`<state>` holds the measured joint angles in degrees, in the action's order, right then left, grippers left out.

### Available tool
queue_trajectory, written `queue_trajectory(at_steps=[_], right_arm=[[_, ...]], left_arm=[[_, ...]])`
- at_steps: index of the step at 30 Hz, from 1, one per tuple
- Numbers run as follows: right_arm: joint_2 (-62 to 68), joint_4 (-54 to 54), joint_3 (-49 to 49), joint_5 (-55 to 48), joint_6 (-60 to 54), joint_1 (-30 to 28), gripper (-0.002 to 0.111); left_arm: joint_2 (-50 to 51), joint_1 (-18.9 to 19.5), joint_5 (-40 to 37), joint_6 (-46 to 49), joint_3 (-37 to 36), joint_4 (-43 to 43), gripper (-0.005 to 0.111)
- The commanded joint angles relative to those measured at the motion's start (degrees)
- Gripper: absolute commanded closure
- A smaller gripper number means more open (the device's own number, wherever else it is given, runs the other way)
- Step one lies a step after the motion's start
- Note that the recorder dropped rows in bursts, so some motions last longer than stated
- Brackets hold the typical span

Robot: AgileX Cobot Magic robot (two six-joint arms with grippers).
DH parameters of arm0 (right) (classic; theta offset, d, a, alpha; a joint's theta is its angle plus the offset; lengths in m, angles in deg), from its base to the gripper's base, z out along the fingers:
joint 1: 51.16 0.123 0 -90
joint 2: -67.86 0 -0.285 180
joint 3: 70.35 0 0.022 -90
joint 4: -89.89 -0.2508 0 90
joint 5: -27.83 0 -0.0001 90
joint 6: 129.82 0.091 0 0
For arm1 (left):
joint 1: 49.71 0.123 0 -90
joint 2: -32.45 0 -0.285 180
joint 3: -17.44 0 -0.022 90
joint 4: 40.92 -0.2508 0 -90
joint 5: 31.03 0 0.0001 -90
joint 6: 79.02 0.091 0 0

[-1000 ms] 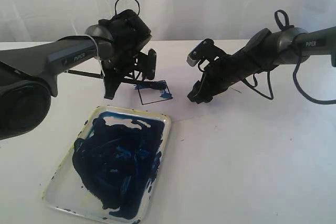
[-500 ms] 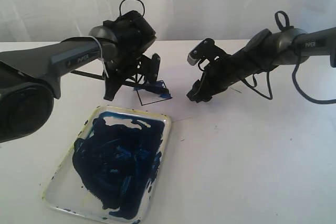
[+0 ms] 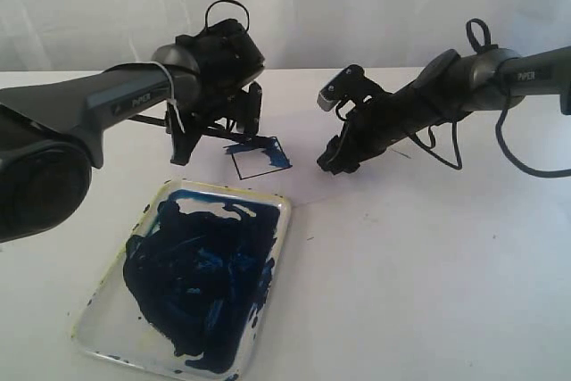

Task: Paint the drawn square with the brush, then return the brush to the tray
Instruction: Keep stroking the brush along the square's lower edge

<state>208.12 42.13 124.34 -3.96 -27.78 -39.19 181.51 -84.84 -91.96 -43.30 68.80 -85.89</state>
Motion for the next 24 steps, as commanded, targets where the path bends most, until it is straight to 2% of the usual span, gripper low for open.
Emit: queue_trajectory(at_steps=[1,5,11,24], right_arm=[[0.94,2.57,-0.57,-0.16,-0.30,0.03,0.048],[0.83,2.57,-0.57,-0.38,-0.30,0.03,0.048],[0.83,2.57,-0.57,-0.38,-0.30,0.03,0.048],[0.84,2.57,-0.57,-0.26,-0.30,0.03,0.048]], left_arm=[[0.08,0.74,-0.25,-1.47,0.17,-0.64,0.107],[0.08,0.74,1.32,-0.84,0.17,-0.18,0.107],[0.43,0.51,1.45,7.99,0.17,3.66,0.107],[1.26,0.51,6.75,3.41,0.17,-1.16,0.107]])
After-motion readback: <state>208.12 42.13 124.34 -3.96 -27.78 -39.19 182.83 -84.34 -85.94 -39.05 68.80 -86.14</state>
